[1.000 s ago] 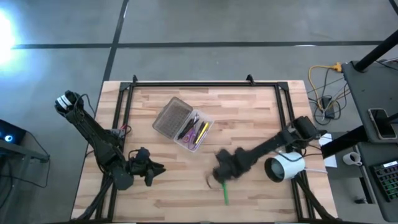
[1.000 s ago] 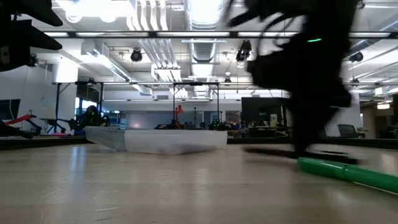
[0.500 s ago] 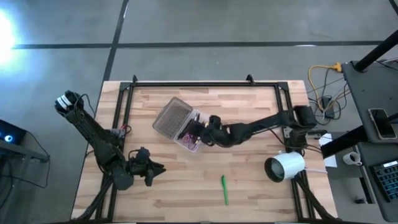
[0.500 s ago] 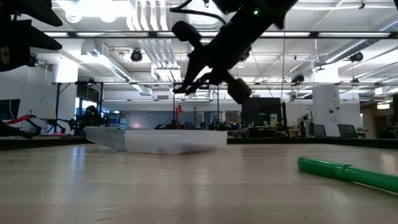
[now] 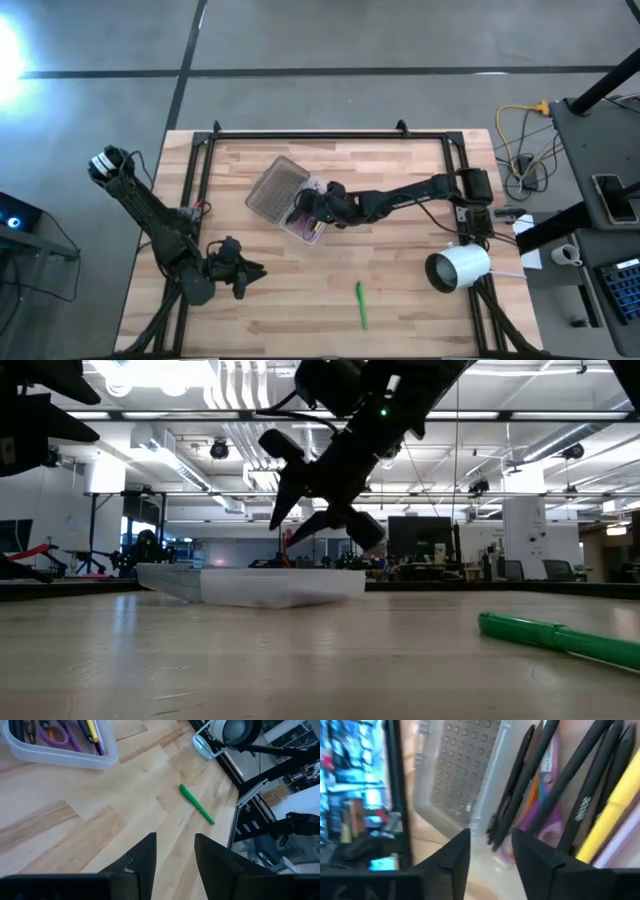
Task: Pick & place school supplies into a supply box
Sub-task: Put the green pen into the black supply box
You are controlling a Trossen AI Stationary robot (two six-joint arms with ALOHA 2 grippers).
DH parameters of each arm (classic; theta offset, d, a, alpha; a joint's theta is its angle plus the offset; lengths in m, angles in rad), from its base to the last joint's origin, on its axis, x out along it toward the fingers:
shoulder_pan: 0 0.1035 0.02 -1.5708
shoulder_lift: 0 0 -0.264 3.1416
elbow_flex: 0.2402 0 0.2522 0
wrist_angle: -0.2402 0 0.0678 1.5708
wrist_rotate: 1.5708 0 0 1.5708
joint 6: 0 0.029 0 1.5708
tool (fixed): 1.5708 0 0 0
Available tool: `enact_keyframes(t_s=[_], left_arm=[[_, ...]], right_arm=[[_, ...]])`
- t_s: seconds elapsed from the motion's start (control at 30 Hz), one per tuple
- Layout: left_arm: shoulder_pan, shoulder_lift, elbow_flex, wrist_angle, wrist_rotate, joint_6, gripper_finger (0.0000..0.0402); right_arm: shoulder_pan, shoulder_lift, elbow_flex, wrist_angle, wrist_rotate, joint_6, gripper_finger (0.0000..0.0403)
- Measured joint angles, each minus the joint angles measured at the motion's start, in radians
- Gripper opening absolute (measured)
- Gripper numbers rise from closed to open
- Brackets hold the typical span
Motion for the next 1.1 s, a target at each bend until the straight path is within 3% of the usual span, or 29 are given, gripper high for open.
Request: enact_keyframes(t_s=[0.1, 0.23, 0.4, 0.6, 0.87, 1.1], left_arm=[[0.000, 0.000, -0.007, -0.001, 0.000, -0.005, 0.0117], [0.000, 0.000, -0.007, 0.000, 0.000, -0.010, 0.0117], [0.000, 0.000, -0.011, -0.002, 0.000, -0.010, 0.0117], [0.000, 0.000, -0.022, 0.000, 0.000, -0.011, 0.0117], [0.000, 0.000, -0.031, -0.001, 0.000, -0.010, 0.0117], [0.001, 0.000, -0.033, -0.001, 0.000, -0.007, 0.0117]], right_arm=[[0.015, -0.006, 0.007, -0.013, -0.012, -0.135, 0.0155], [0.073, -0.061, 0.010, -0.057, -0.072, -0.441, 0.0174], [0.175, -0.132, 0.045, -0.397, -0.118, -0.562, 0.0175], [0.316, -0.131, 0.153, -0.873, -0.193, -0.385, 0.0170], [0.430, -0.059, 0.158, -0.870, -0.323, -0.131, 0.0194], [0.456, 0.064, 0.177, -0.832, -0.432, -0.056, 0.0225]])
